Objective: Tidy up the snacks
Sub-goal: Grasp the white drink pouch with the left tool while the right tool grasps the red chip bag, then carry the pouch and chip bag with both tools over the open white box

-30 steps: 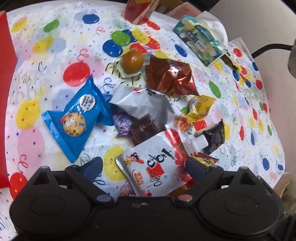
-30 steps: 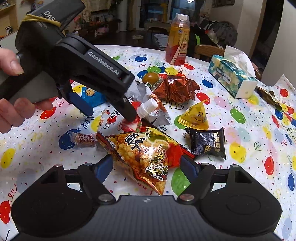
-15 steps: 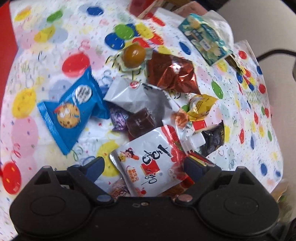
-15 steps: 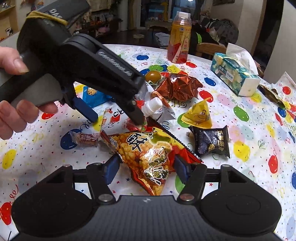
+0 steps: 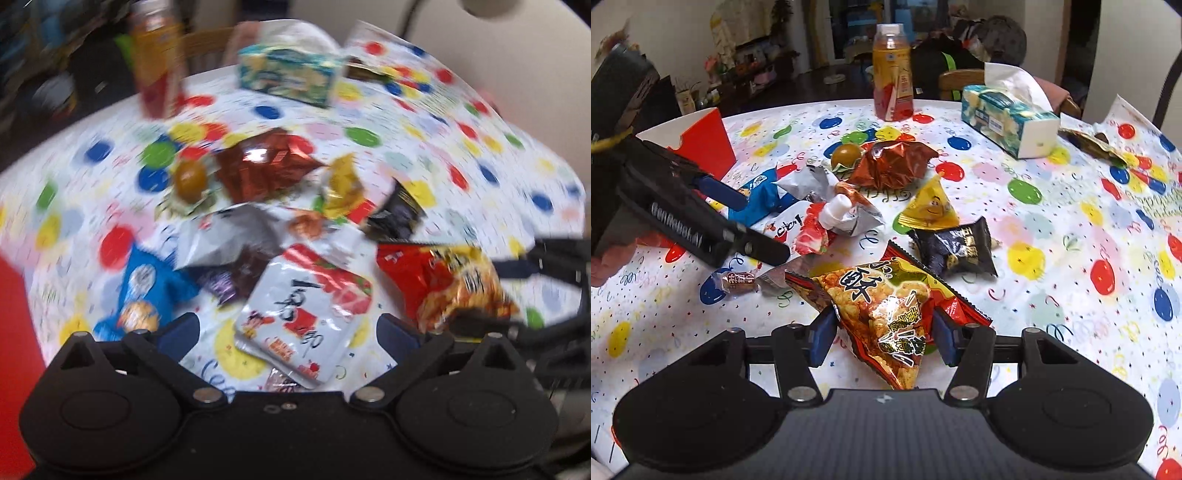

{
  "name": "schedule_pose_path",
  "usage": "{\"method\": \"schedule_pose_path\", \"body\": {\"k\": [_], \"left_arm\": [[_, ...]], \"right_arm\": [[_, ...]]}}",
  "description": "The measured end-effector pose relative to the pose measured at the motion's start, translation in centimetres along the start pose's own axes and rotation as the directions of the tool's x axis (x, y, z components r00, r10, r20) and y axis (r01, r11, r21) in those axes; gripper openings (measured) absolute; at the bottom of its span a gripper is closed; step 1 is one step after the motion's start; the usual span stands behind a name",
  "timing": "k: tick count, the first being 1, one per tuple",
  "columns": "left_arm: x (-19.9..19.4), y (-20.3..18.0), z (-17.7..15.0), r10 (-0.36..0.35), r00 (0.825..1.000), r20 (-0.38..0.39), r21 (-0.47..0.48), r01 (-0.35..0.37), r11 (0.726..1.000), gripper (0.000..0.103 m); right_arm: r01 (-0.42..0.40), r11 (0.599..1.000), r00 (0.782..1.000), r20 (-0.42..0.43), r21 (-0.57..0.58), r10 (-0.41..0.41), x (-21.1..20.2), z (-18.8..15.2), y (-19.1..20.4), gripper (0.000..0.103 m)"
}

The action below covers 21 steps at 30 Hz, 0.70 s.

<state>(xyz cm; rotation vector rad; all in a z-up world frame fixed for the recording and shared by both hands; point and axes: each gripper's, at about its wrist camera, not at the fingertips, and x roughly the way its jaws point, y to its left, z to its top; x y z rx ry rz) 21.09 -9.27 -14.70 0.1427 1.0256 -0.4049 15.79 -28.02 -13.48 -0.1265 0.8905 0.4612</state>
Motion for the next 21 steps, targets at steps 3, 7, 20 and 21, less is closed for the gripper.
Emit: {"method": "schedule_pose_path", "body": {"k": [3,7,20,21], "left_arm": [[0.9,-0.8,0.4,-0.007,1.0,-0.004,0.069,0.007,0.998,0.102],[2.0,-1.0,0.6,-0.022,1.0,-0.022,0.084,0.024,0.996,0.102],[2.7,-1.2,0.5,0.037,0.999,-0.031,0.047,-0.036,0.998,0.074],[2.6,-1.2,0.5,0.044,0.999,-0.032,0.025,-0.043,0.999,0.074]], "right_arm": [[0.001,1.0,1.0,-0.001,0.005,-0.001,-0.2,-0.2,-0.2,0.055],[-0.004,1.0,1.0,-0.005,0.026,0.004,-0.4,-0.2,-0.7,0.055],[-0.032,0.999,0.999,-0.002,0.038,0.032,-0.6,-0.1,-1.9,0.055],[-0.035,0.999,0.999,-0.002,0.036,0.035,-0.6,0.0,-1.9,0.055]]}}
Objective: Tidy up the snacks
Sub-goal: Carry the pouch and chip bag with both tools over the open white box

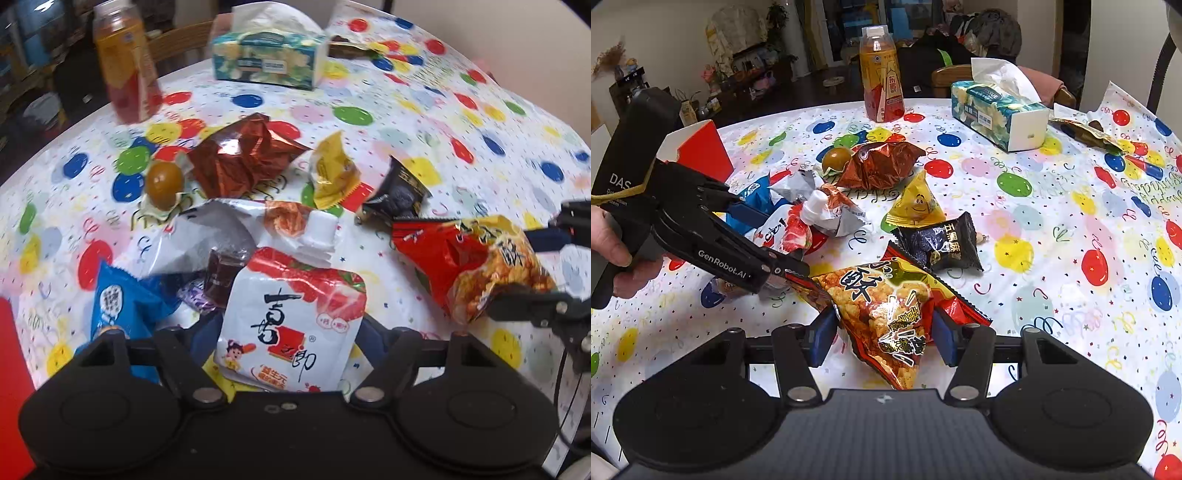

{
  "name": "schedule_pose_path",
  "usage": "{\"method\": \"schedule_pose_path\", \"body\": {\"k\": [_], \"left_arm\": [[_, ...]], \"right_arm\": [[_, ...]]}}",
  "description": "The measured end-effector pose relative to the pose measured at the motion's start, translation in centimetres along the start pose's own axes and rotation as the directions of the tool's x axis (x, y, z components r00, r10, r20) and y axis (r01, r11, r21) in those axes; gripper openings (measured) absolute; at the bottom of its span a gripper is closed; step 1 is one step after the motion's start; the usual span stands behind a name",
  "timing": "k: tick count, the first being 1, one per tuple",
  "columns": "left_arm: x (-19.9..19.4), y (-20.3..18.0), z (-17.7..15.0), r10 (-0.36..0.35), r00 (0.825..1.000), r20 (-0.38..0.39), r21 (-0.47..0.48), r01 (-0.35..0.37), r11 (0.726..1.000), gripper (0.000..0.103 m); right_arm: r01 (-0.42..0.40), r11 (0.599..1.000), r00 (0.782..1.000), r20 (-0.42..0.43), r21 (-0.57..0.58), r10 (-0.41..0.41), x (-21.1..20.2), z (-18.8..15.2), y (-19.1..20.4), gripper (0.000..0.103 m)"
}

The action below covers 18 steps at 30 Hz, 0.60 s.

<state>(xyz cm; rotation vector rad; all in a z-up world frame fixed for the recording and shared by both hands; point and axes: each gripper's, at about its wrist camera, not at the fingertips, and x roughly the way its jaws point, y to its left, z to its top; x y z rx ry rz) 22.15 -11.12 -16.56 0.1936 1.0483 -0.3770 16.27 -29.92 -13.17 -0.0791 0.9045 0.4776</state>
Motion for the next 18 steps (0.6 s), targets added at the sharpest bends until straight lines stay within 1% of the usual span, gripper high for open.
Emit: {"method": "schedule_pose_path", "body": {"k": [5,8,10,13,18], "left_arm": [[-0.6,0.1,-0.4,0.032,0.999,-0.009,-0.082,-0.032,0.996,0.069],[-1.4,0.3,-1.0,0.033,0.999,-0.006,-0.117,-0.034,0.993,0.069],[-1.9,0.5,-1.5,0.025,1.0,0.008,-0.133,-0.024,0.991,0.069],[-2.9,0.6,-2.0,0.03,0.999,0.011,-0.143,-0.028,0.989,0.069],[-5.6,1.4,-2.9,0.018,0.999,0.034,-0.167,-0.012,0.986,0.069]], "right_arm": [[-0.004,1.0,1.0,-0.005,-0.013,0.004,-0.2,0.2,0.3,0.055],[0.004,1.0,1.0,-0.001,-0.019,-0.004,-0.6,0.3,0.8,0.055],[0.012,1.0,1.0,0.006,-0.02,-0.011,-0.9,0.3,1.2,0.055],[0.029,0.999,0.999,0.015,-0.021,-0.029,-1.4,0.6,2.2,0.055],[0.044,0.999,0.998,0.039,-0.013,-0.043,-2.6,1.4,4.4,0.054]]}}
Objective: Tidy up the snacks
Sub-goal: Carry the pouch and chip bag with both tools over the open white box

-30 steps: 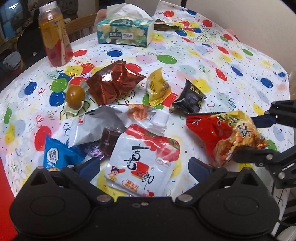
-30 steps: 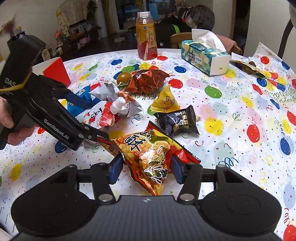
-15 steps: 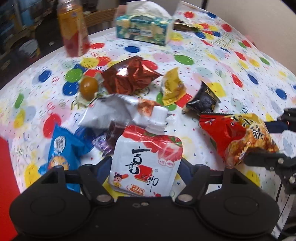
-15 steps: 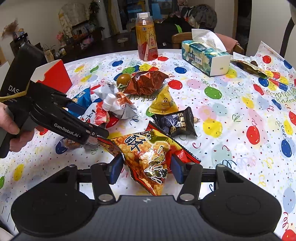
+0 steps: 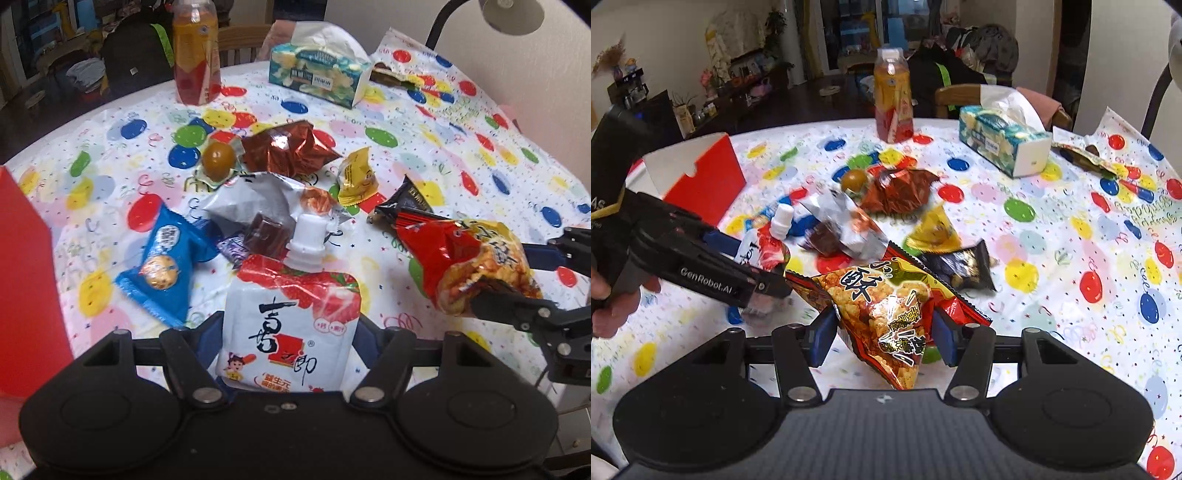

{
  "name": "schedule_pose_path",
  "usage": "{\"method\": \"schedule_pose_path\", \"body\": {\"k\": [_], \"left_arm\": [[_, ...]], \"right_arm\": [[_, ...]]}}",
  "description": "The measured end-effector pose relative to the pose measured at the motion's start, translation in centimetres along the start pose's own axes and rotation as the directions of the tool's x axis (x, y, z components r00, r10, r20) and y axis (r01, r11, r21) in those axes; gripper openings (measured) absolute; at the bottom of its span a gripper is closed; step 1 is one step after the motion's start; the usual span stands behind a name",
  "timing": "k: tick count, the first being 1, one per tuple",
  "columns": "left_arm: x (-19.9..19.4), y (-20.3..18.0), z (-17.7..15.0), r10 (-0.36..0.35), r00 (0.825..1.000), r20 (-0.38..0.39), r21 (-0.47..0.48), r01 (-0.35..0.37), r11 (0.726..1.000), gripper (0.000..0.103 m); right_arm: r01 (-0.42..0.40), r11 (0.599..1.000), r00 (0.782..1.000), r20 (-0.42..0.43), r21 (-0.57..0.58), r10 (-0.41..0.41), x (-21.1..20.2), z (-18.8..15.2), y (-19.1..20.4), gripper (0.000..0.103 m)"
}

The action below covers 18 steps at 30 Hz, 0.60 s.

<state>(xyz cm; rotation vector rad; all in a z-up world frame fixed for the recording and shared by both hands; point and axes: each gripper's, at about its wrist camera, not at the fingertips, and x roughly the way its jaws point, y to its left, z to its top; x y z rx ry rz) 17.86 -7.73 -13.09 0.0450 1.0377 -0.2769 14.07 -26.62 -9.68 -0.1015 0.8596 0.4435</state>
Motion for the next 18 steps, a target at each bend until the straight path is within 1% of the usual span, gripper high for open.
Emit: {"method": "schedule_pose_path", "body": {"k": [4,8,13,18], "left_arm": [[-2.5,0.6,-0.5,0.012,1.0,0.021,0.004,-0.012,1.0,0.069],[-4.8,2.1,-1.0,0.028,0.999,0.038,-0.019,-0.027,0.999,0.069],[-7.8,4.8,-1.6,0.055,0.996,0.067,-0.063,-0.051,0.997,0.069],[-10.7,8.0,-2.3,0.101,0.99,0.095,-0.107,-0.091,0.99,0.069]], "right_arm": [[0.003,1.0,1.0,0.02,-0.015,-0.003,-0.7,0.9,2.4,0.055],[-0.018,1.0,0.999,0.038,-0.017,0.019,-1.1,2.1,4.8,0.054],[-0.048,0.998,0.997,0.063,-0.046,0.05,-1.2,3.7,8.0,0.054],[-0.078,0.991,0.993,0.084,-0.107,0.087,-1.0,5.8,11.7,0.054]]}}
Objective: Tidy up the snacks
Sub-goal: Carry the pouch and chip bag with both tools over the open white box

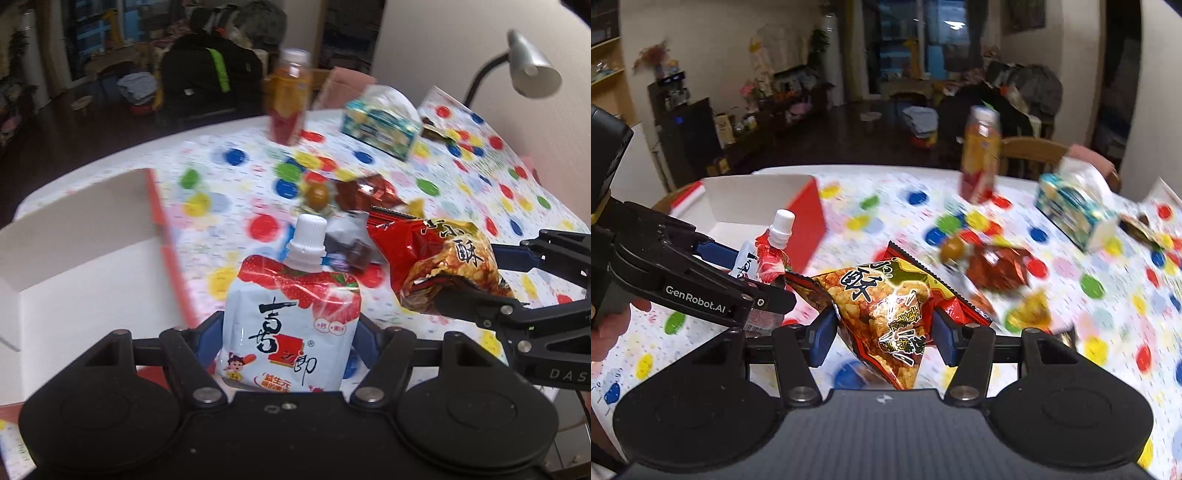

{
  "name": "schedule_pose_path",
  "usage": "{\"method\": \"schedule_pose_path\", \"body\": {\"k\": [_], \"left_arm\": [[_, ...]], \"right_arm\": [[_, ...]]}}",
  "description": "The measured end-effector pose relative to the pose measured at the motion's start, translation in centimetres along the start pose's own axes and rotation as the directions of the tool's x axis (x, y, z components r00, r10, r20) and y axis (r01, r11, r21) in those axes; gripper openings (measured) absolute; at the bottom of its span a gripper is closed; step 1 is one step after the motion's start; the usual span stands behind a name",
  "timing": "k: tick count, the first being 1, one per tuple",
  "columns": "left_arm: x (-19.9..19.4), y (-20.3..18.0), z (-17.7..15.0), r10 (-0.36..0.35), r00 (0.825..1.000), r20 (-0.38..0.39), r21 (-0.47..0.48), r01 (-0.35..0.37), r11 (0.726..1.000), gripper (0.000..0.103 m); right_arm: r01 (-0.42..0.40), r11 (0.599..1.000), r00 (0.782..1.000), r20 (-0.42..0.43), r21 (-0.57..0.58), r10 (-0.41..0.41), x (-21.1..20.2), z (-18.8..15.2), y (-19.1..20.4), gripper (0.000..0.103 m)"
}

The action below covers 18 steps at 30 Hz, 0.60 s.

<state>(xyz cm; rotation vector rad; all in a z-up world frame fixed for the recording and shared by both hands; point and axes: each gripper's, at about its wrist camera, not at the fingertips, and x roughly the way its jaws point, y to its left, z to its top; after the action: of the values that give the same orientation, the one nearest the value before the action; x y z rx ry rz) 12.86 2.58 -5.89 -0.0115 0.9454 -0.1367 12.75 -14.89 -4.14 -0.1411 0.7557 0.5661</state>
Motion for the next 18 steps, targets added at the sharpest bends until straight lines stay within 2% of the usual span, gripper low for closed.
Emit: {"method": "schedule_pose_path", "body": {"k": [9,18], "left_arm": [[-3.5,6.5,0.1,0.083,0.996,0.045,-0.09,-0.079,0.993,0.069],[-5.2,12.4,0.7,0.172,0.983,0.063,-0.152,-0.161,0.975,0.069]], "right_arm": [[-0.072,0.994,0.997,0.022,-0.087,0.074,2.3,4.0,5.8,0.055],[-0.135,0.972,0.989,0.024,-0.192,0.143,5.8,7.6,12.1,0.055]]}}
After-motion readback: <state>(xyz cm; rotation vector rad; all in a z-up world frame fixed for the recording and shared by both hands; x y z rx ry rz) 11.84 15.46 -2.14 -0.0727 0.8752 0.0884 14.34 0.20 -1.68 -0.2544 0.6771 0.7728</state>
